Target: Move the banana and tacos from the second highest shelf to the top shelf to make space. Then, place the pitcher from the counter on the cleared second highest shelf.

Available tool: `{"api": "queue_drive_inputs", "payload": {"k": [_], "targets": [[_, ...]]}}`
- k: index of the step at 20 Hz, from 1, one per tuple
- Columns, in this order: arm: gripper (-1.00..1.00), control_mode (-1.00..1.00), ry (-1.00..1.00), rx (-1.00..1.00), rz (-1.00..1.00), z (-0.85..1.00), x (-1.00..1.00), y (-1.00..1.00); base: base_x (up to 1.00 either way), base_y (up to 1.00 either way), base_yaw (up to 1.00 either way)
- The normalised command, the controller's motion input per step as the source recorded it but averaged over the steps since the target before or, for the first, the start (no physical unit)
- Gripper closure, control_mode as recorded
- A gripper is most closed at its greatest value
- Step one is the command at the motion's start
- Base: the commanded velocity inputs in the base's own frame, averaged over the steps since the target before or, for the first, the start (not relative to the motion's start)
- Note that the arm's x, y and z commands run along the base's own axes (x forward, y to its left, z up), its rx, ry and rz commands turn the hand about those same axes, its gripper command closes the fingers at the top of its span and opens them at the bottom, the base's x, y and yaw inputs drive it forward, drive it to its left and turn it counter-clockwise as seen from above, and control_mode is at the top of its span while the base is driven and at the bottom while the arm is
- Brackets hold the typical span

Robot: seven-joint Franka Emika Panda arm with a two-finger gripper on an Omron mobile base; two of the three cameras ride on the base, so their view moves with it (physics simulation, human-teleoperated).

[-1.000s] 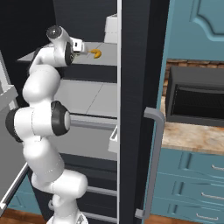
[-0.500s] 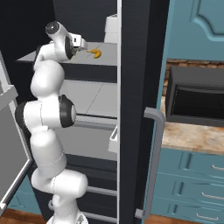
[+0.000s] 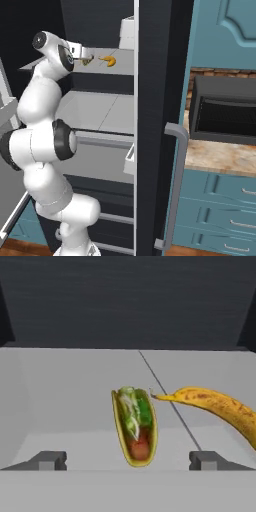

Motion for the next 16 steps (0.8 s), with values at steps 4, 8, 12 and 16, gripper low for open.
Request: {"api": "queue_drive_inputs", "payload": {"k": [4,8,12,16], "targets": [[-1.00,-1.00,0.00,0.01,-0.11,0.00,-1.00,-0.51,0.00,0.00,0.00],[-1.00,-1.00,0.00,0.08,-0.10,0.00,-1.00,-0.82,0.00,0.00,0.00],[-1.00,-1.00,0.00,0.07,-0.02,0.00,-1.00,-0.76,0.00,0.00,0.00],[-1.00,-1.00,0.03,0.06,0.00,-0.04,-1.00,-0.61,0.00,0.00,0.00]]}}
